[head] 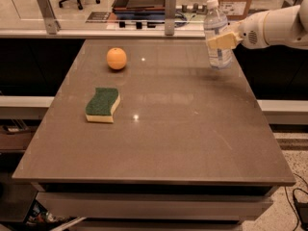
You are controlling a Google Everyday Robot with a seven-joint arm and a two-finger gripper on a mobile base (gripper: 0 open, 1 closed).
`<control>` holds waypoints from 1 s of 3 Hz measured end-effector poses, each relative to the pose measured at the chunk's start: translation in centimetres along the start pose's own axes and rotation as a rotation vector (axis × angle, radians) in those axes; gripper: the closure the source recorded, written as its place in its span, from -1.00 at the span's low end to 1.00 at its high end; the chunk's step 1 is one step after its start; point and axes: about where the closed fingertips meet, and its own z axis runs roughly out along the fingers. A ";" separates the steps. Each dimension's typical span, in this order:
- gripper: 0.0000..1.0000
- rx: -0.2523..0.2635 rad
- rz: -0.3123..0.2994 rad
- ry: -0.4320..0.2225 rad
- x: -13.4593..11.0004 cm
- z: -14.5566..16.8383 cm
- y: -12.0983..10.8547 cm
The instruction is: Knock blue plastic bottle over
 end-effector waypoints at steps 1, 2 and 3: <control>1.00 0.021 -0.032 0.090 -0.4 -1.7 0.4; 1.00 0.017 -0.058 0.167 -0.1 -2.3 1.6; 1.00 -0.008 -0.070 0.251 1.0 -2.2 3.0</control>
Offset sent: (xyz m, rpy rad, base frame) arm -0.0453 -0.0029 0.0104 -0.2483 0.1283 -0.0128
